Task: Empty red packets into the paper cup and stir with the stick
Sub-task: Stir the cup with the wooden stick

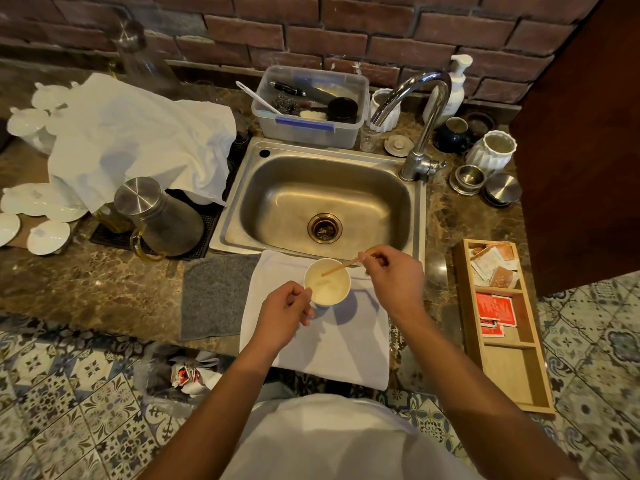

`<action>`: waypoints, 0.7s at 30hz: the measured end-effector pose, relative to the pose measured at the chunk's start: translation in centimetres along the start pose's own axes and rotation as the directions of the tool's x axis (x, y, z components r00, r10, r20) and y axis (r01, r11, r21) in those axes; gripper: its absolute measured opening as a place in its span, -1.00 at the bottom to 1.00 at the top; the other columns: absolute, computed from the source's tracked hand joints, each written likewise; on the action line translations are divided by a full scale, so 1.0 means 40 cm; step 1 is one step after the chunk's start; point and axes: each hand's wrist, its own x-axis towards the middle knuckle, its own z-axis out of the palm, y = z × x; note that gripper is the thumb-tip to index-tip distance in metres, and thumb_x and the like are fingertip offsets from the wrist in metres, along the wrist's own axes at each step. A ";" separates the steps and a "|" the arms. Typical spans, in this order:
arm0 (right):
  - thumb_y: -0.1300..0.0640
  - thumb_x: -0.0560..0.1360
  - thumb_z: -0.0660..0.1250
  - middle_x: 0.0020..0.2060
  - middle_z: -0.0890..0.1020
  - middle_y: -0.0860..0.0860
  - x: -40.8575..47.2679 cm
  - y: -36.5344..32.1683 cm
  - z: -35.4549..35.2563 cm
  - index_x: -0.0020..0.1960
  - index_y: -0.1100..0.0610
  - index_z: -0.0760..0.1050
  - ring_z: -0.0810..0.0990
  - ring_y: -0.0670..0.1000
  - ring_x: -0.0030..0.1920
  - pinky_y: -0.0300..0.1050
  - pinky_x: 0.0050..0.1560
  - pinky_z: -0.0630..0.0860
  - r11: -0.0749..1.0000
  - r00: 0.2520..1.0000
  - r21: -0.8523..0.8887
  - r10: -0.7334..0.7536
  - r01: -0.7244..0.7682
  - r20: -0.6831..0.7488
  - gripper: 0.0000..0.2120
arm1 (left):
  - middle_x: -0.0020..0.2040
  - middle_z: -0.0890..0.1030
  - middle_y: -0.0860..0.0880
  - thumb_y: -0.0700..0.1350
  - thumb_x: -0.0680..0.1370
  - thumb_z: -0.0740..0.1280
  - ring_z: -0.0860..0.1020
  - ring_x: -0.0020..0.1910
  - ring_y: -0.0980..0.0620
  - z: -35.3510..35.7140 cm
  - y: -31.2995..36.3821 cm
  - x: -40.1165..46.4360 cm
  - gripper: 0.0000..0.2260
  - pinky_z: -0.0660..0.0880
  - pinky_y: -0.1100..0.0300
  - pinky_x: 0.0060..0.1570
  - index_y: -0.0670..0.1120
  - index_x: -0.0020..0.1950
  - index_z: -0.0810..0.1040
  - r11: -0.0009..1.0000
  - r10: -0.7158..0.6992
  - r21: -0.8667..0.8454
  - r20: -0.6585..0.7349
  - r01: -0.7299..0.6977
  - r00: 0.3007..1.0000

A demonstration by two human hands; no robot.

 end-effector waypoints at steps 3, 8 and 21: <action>0.03 0.66 0.26 -0.26 0.72 -0.07 -0.006 0.003 0.000 0.05 0.03 0.68 0.66 0.01 -0.24 0.00 -0.18 0.62 0.969 0.971 -0.155 -0.165 0.192 0.171 -0.77 | -0.32 0.67 -0.10 -0.05 0.65 0.30 0.59 -0.40 0.03 0.001 0.001 -0.002 -0.75 0.48 0.05 -0.36 -0.14 -0.17 0.53 1.000 0.003 -0.002 -0.005 -0.003 1.000; -0.09 0.64 0.28 -0.10 0.76 -0.08 -0.019 -0.017 0.023 0.14 -0.08 0.70 0.69 0.03 -0.11 -0.15 -0.24 0.42 0.876 0.916 -0.313 -0.281 0.367 0.288 -0.76 | -0.33 0.67 -0.09 -0.05 0.65 0.29 0.59 -0.41 0.04 0.001 0.004 -0.003 -0.75 0.49 0.08 -0.36 -0.15 -0.17 0.53 1.000 0.010 -0.003 -0.001 -0.010 1.000; -0.11 0.67 0.16 -0.11 0.74 -0.02 0.022 -0.023 0.074 0.10 -0.06 0.67 0.67 0.10 -0.11 -0.13 -0.24 0.42 0.730 0.881 -0.517 -0.259 0.447 0.396 -0.69 | -0.33 0.67 -0.07 -0.02 0.66 0.28 0.58 -0.42 0.06 -0.001 0.009 -0.005 -0.73 0.47 0.14 -0.40 -0.21 -0.09 0.54 1.000 -0.012 -0.001 0.002 0.012 1.000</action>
